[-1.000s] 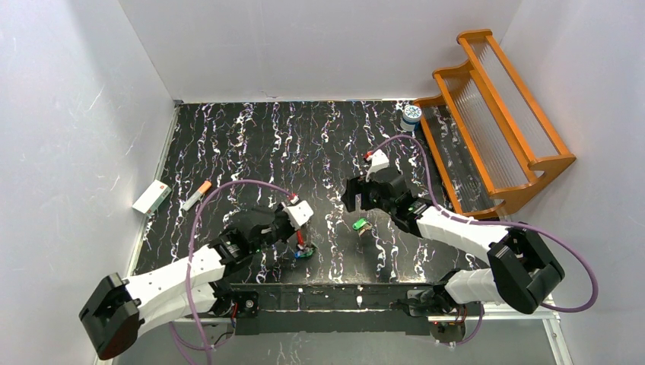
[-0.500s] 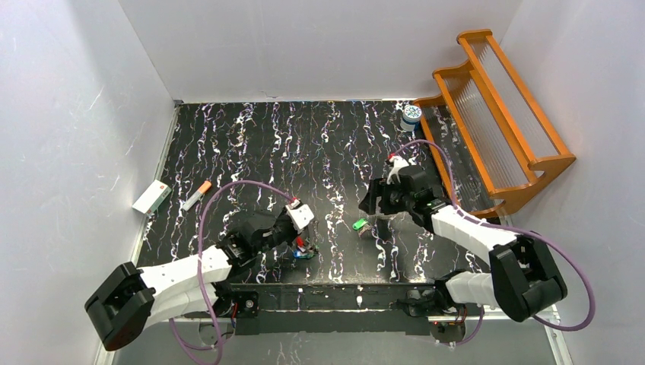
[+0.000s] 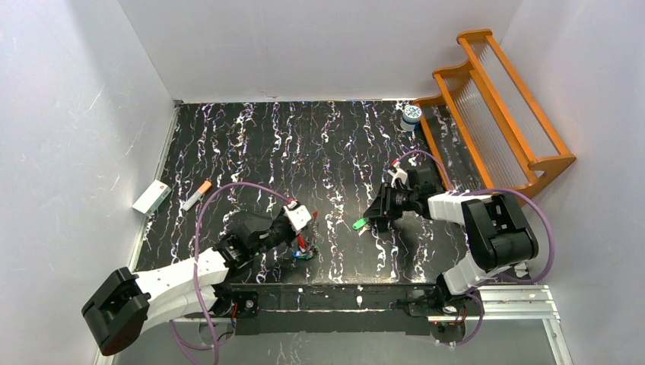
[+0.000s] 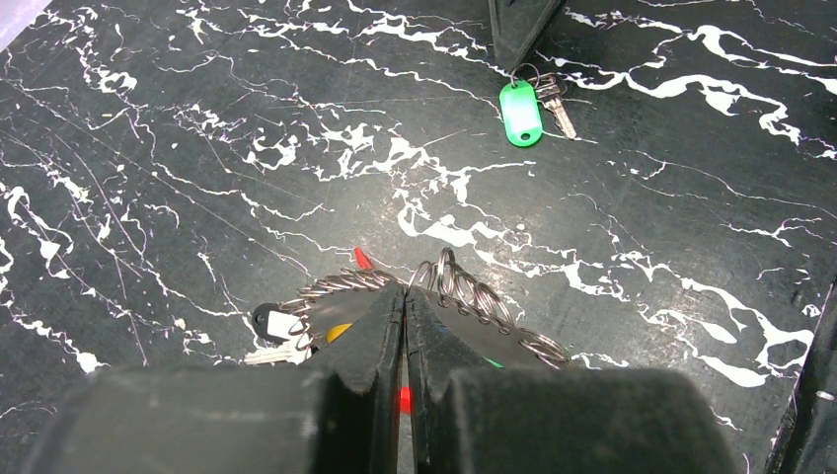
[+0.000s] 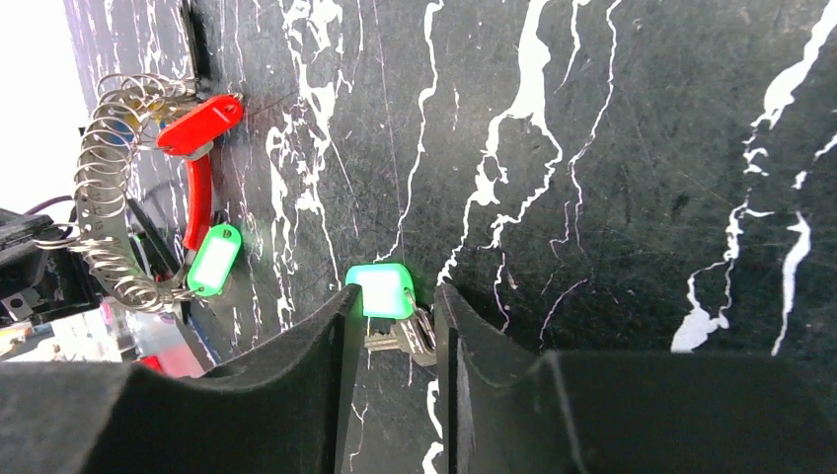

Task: Put the keys on the keyring
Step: Pick up the key from the center of the board.

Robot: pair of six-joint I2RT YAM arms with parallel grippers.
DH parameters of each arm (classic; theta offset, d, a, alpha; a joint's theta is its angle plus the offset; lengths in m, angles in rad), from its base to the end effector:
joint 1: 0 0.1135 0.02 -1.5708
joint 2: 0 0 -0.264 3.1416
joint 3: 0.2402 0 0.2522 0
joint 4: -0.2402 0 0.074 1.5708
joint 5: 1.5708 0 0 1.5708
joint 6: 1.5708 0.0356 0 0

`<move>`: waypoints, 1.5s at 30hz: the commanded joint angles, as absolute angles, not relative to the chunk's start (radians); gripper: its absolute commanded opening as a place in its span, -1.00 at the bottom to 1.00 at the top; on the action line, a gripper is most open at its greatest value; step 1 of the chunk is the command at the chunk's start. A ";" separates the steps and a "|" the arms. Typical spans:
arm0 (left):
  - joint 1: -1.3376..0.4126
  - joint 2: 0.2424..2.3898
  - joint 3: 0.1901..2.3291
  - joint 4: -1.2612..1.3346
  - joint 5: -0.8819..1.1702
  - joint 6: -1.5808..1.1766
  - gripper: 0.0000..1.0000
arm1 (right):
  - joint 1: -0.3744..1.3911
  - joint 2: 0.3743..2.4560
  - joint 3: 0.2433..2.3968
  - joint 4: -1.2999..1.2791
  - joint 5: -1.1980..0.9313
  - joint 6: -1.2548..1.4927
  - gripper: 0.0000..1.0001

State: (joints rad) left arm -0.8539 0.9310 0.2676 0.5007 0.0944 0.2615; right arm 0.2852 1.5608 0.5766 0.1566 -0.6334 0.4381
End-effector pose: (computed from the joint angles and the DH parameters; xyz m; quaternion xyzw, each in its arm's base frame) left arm 0.1291 -0.1532 0.2040 0.4289 0.6298 -0.2231 0.6079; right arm 0.2555 0.0969 0.1311 -0.0451 0.8915 0.3935 0.2201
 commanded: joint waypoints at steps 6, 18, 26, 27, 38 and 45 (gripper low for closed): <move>-0.854 0.893 0.252 0.541 0.099 0.260 -1.00 | 0.278 1.537 0.594 0.067 -0.571 0.397 -0.17; -0.854 0.893 0.245 0.543 0.095 0.261 -1.00 | 0.269 1.513 0.558 0.045 -0.599 0.395 -0.30; -0.854 0.891 0.245 0.543 0.084 0.266 -1.00 | 0.269 1.563 0.587 0.069 -0.649 0.390 -0.56; -0.854 0.891 0.245 0.543 0.083 0.268 -1.00 | 0.270 1.565 0.587 0.069 -0.653 0.388 -0.58; -0.853 0.897 0.251 0.543 0.087 0.272 -1.00 | 0.269 1.578 0.603 0.090 -0.679 0.388 -0.71; -0.854 0.894 0.249 0.545 0.089 0.265 -1.00 | 0.270 1.567 0.626 0.061 -0.669 0.360 -0.97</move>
State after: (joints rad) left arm -0.8539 0.9123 0.2531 0.5171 0.0902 0.2646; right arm 0.2741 1.5719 0.5812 0.0601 -0.6598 0.3882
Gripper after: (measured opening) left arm 0.009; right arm 0.030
